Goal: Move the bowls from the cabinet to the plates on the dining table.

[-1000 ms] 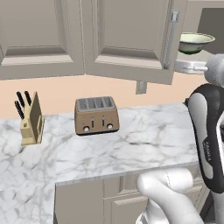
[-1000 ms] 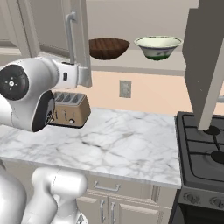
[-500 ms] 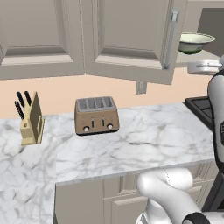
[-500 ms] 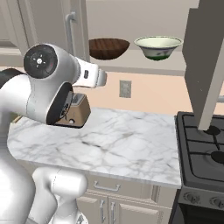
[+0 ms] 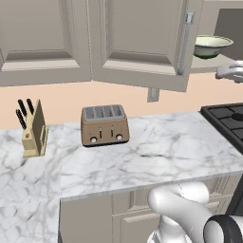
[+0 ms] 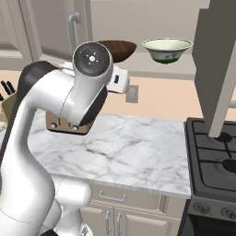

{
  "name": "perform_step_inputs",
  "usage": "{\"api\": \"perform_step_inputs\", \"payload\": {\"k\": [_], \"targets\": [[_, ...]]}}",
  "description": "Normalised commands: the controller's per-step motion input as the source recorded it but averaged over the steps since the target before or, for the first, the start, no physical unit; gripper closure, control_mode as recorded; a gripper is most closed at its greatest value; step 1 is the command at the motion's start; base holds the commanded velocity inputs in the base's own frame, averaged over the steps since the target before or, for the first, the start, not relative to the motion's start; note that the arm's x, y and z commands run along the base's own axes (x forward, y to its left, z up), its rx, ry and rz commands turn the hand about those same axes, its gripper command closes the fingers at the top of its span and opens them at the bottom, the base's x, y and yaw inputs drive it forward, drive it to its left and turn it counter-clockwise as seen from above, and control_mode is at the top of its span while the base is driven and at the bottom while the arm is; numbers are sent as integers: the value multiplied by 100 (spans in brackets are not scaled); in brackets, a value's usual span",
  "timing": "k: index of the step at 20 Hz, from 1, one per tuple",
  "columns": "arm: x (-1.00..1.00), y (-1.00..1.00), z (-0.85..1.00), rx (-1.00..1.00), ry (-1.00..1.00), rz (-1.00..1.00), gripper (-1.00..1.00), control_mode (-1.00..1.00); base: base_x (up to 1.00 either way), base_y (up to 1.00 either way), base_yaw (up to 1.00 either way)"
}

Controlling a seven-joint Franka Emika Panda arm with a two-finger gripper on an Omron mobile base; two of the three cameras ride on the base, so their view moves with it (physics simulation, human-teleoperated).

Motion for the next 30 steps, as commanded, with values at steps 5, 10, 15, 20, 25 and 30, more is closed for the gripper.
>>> {"api": "perform_step_inputs", "payload": {"k": [5, 10, 15, 20, 25, 30], "targets": [[45, -10, -4, 17, 0, 0, -100, -100, 0, 0, 0], [61, 0, -19, 0, 5, 0, -100, -100, 0, 0, 0], [45, -13, -3, 7, 1, 0, -100, -100, 0, 0, 0], [42, -23, -1, 16, 1, 0, -100, -100, 0, 0, 0], [48, -1, -12, 7, 5, 0, -100, -100, 0, 0, 0], [43, 0, -6, 9, 5, 0, -100, -100, 0, 0, 0]]}}
